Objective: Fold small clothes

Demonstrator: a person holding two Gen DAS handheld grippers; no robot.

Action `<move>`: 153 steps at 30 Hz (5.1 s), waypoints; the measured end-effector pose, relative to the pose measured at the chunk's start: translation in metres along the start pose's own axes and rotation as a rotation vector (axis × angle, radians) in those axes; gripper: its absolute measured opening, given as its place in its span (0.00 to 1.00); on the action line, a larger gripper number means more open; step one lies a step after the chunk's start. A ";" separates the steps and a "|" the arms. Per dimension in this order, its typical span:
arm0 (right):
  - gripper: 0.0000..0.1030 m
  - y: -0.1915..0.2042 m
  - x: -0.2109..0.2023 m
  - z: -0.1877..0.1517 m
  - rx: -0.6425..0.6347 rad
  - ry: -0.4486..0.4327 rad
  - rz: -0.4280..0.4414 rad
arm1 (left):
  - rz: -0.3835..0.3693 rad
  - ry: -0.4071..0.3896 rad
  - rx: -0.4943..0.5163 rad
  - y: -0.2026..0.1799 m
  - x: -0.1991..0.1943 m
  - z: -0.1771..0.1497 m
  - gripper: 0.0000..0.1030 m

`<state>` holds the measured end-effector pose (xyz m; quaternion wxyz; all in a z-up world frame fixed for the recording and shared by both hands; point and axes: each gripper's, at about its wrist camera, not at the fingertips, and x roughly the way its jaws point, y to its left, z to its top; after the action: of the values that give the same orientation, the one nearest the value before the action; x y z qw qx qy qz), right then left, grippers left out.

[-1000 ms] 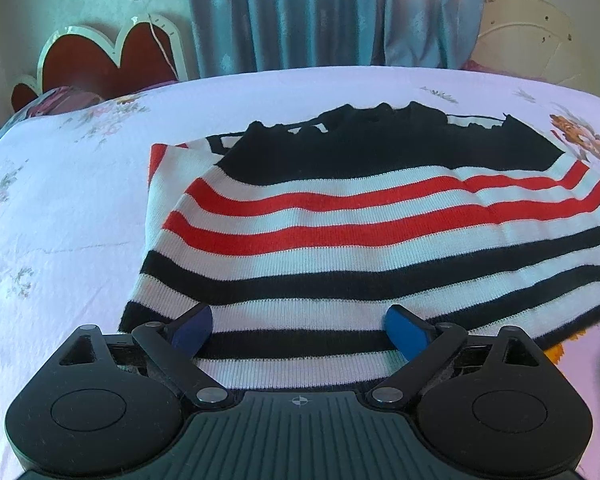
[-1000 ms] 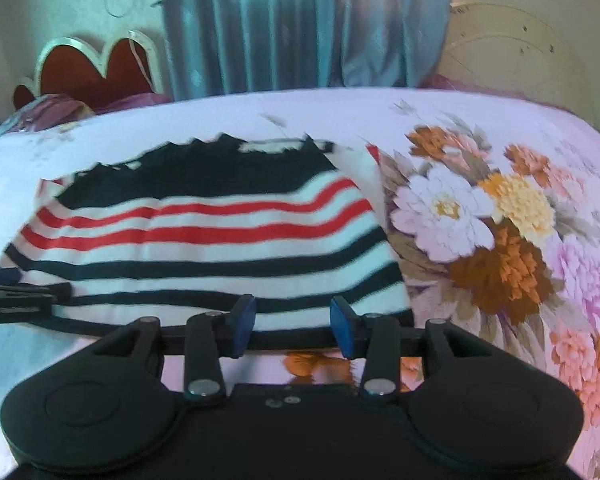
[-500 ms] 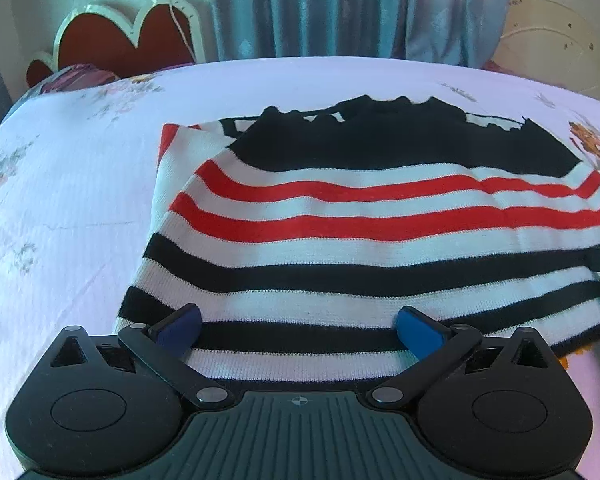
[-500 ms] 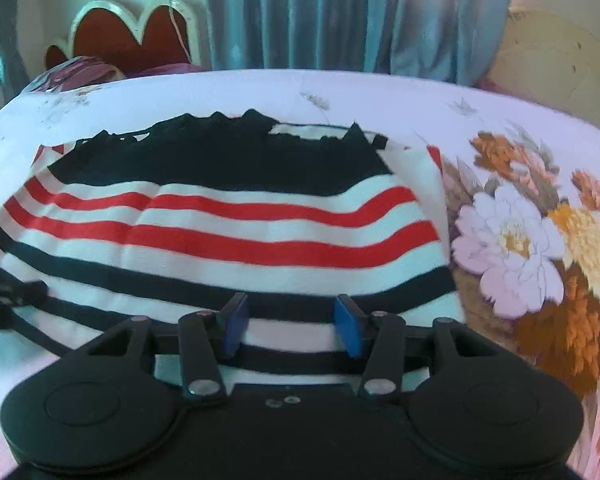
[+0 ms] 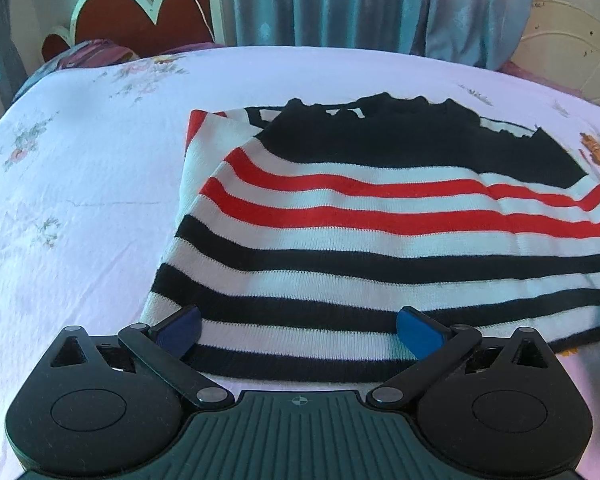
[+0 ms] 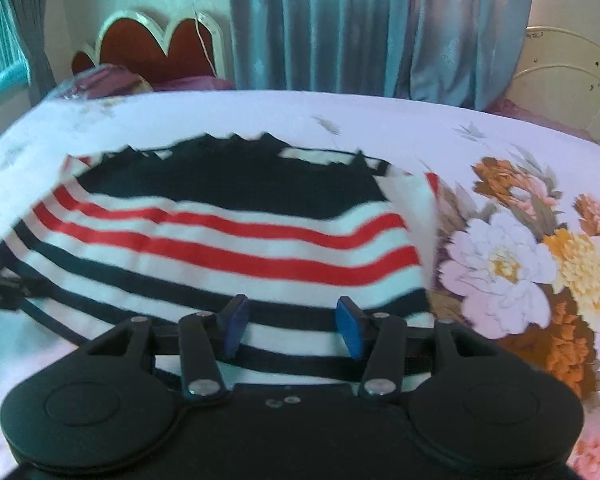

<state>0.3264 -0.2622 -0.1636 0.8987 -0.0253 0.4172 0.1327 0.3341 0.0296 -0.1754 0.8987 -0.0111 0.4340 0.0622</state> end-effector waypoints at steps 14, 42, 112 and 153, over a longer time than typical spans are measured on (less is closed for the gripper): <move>0.49 0.065 0.009 0.022 -0.018 -0.005 0.037 | -0.157 0.113 -0.313 0.061 -0.002 -0.032 1.00; 0.49 0.079 0.065 0.027 0.008 0.029 -0.065 | -0.317 -0.156 -0.668 0.094 0.048 -0.021 0.49; 0.08 -0.077 -0.011 0.028 0.176 -0.131 -0.021 | -0.374 -0.176 -0.071 -0.106 0.015 0.061 0.84; 0.39 -0.120 -0.015 0.013 0.398 -0.042 0.086 | -0.361 -0.103 0.005 -0.122 0.029 0.062 0.95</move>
<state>0.3583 -0.3791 -0.1519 0.8880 0.1733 0.4170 0.0867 0.4153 -0.0837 -0.1632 0.9162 -0.0834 0.3787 -0.1008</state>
